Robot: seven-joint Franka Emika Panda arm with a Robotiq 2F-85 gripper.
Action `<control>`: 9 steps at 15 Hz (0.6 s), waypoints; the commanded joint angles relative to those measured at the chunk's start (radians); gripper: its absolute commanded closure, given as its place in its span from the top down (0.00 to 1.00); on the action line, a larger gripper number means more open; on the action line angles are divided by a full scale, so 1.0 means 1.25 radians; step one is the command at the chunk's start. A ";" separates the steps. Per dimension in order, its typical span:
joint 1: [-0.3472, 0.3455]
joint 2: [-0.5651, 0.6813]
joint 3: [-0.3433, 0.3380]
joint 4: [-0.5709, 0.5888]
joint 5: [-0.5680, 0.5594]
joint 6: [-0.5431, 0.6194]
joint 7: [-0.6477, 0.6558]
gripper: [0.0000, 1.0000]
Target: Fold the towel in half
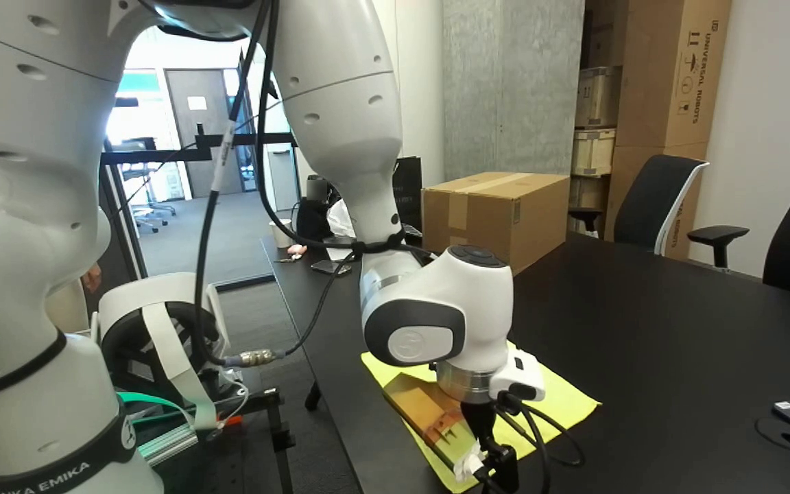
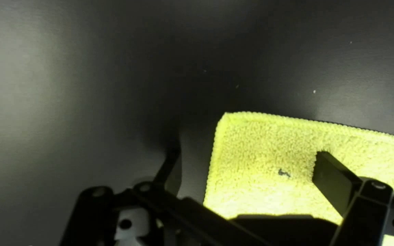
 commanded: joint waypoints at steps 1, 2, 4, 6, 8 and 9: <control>-0.003 0.014 -0.006 -0.008 -0.055 0.052 0.041 1.00; -0.002 0.013 -0.006 -0.010 -0.062 0.055 0.048 1.00; 0.005 0.009 -0.008 -0.013 -0.076 0.054 0.064 1.00; 0.015 0.010 -0.014 -0.011 -0.086 0.050 0.082 1.00; 0.023 0.006 -0.017 -0.011 -0.097 0.043 0.097 1.00; 0.032 0.008 -0.022 -0.010 -0.101 0.045 0.109 1.00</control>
